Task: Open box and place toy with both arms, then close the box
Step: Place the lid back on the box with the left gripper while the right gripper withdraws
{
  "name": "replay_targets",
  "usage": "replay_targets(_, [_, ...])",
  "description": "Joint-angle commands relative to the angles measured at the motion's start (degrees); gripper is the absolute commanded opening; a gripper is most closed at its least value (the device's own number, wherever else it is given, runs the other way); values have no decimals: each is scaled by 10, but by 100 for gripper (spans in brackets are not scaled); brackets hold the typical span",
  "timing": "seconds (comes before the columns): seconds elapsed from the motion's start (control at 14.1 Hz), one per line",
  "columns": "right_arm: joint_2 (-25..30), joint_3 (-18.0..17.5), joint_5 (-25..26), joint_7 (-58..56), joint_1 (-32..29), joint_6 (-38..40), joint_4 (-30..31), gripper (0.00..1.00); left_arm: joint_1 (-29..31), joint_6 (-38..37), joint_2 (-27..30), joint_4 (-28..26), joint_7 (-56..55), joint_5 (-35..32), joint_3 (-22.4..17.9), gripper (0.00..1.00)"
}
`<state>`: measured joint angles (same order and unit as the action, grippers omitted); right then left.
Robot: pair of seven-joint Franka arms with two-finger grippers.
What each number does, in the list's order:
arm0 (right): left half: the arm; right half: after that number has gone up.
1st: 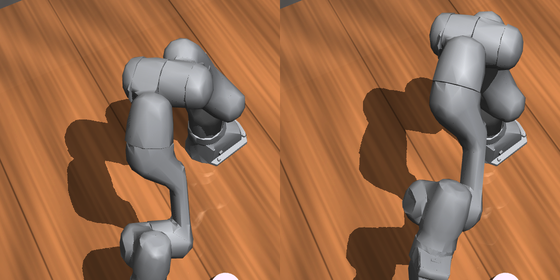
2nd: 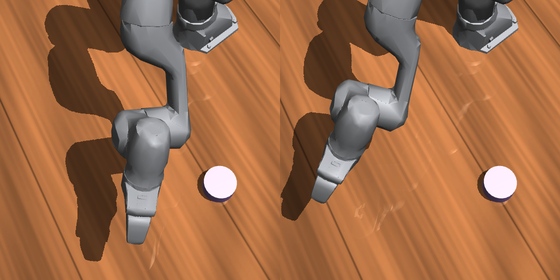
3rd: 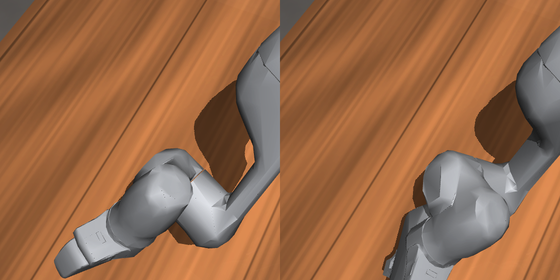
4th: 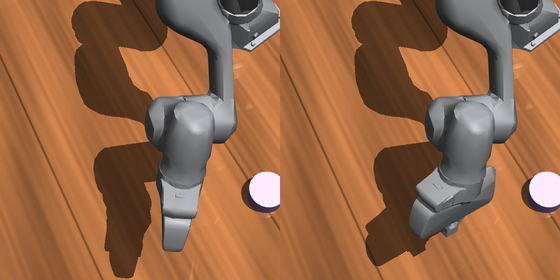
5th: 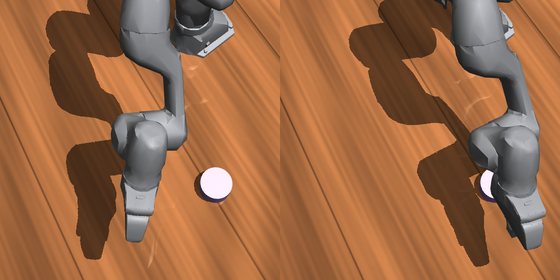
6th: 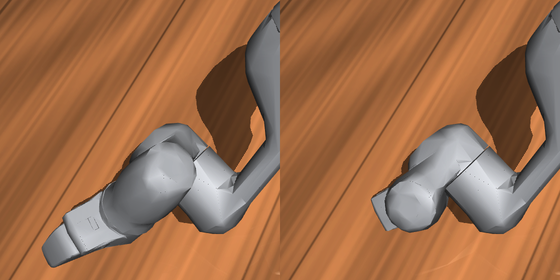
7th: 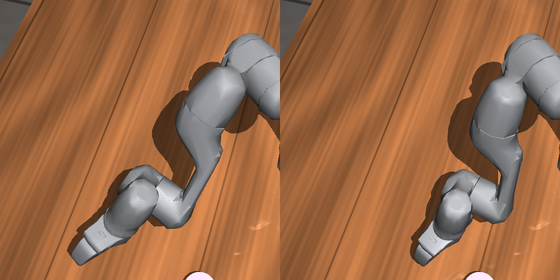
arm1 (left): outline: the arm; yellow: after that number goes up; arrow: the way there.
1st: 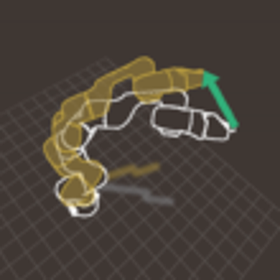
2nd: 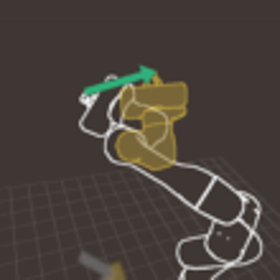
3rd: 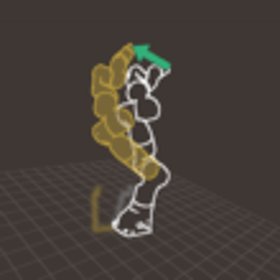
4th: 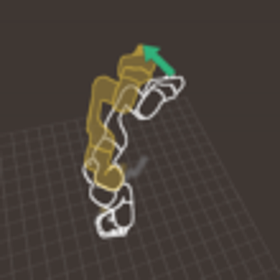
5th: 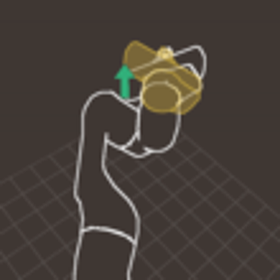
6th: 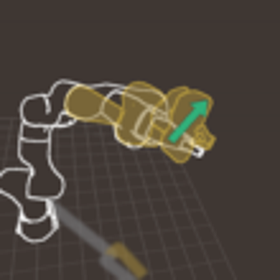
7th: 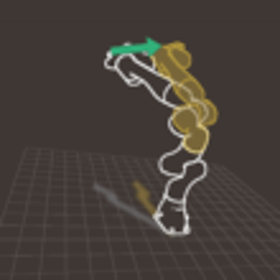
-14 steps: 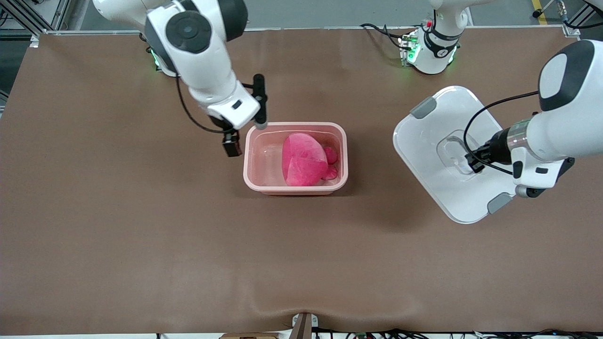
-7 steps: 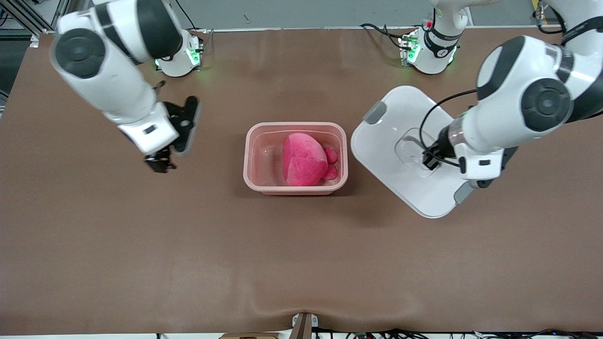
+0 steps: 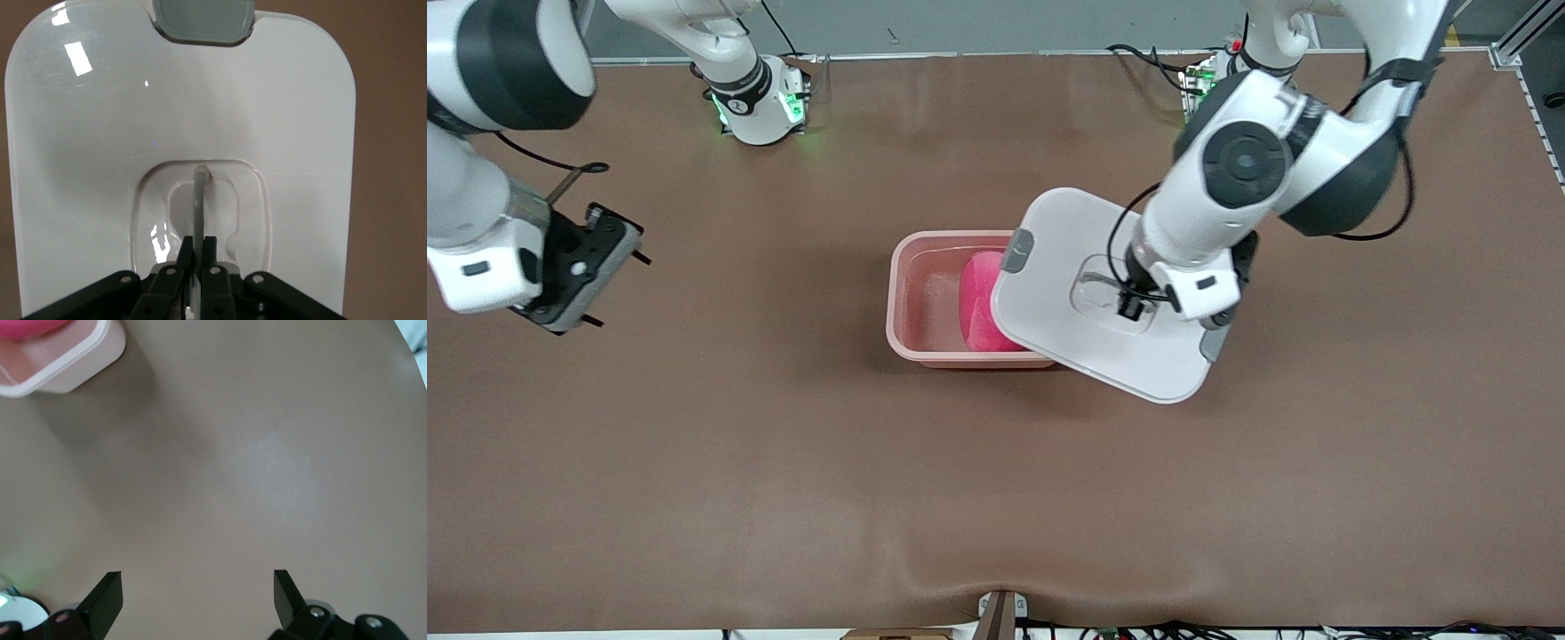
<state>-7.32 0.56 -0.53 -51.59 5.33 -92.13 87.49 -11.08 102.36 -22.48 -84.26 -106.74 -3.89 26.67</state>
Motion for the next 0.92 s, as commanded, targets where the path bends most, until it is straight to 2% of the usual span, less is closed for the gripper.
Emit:
replay_targets(0.0, [8,-7,-43,80,-46,14,-13,100,-24,42,-19,5,-109,-15,-2,0])
replay_targets(0.21, [21,-6,-41,133,-73,16,-8,100,-46,58,-34,4,-187,-40,-2,0])
replay_targets(0.42, [41,-6,-34,249,-81,22,1,100,-71,85,-42,4,-239,-45,-5,0])
replay_targets(0.57, [51,-7,-34,334,-81,23,3,100,-81,120,-50,4,-290,-76,-5,0])
replay_targets(0.85, [53,-6,-35,359,-87,15,5,100,-132,130,-80,6,-361,-152,-5,0])
